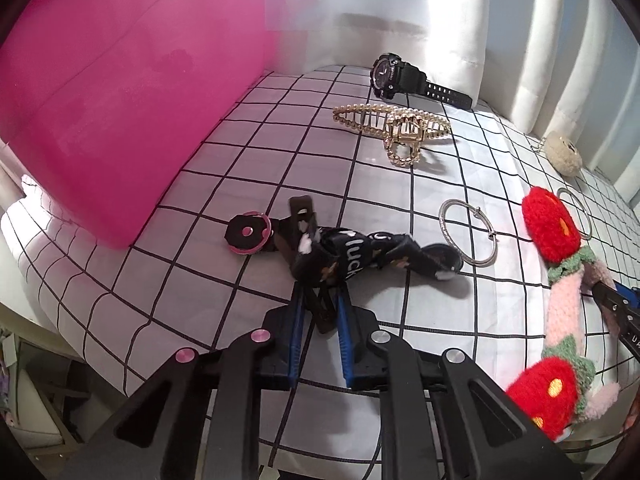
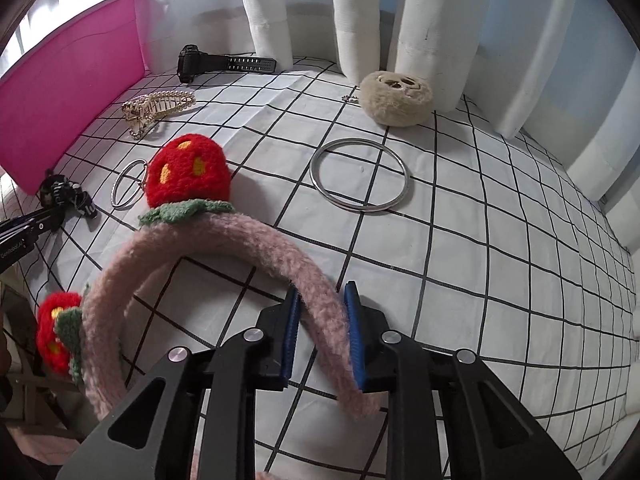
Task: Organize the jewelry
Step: 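Lift the pink headband with the right gripper and carry it over the pink tub, then lower the headband into the pink tub and open the right gripper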
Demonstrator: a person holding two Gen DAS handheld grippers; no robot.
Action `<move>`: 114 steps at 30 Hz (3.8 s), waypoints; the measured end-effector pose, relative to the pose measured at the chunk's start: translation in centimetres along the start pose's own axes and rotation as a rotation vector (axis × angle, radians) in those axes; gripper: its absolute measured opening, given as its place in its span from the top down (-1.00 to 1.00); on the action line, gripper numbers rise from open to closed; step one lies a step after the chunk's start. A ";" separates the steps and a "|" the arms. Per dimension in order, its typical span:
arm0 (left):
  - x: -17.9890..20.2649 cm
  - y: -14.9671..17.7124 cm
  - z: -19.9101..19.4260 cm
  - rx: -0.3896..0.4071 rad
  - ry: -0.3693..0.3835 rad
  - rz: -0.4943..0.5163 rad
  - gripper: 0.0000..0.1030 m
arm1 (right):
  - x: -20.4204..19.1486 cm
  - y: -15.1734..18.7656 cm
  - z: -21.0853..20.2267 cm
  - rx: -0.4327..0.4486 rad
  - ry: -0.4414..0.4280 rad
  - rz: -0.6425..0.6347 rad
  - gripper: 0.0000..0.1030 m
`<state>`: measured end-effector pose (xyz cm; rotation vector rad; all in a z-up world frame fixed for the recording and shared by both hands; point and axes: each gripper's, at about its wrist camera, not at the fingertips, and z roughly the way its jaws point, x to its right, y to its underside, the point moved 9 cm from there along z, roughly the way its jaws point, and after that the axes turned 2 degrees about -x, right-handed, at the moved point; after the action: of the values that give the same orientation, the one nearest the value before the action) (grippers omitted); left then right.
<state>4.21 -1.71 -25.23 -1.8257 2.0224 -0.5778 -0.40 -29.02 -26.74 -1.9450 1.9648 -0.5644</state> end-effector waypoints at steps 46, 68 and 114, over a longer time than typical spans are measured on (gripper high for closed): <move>0.2 -8.3 -15.5 0.280 0.121 0.023 0.82 | -2.7 -10.0 -17.4 0.406 -0.025 -0.014 0.81; -10.3 -15.9 -22.9 0.465 0.028 -0.105 0.82 | -13.9 -21.9 -22.0 0.584 -0.151 -0.173 0.81; -28.2 -18.0 -9.4 0.229 -0.118 -0.274 0.80 | -38.2 -33.1 -6.7 0.340 -0.184 -0.362 0.81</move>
<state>17.63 25.43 -8.15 -1.9560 1.5717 -0.7257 26.08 9.64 -6.70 -2.0510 1.3143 -0.7253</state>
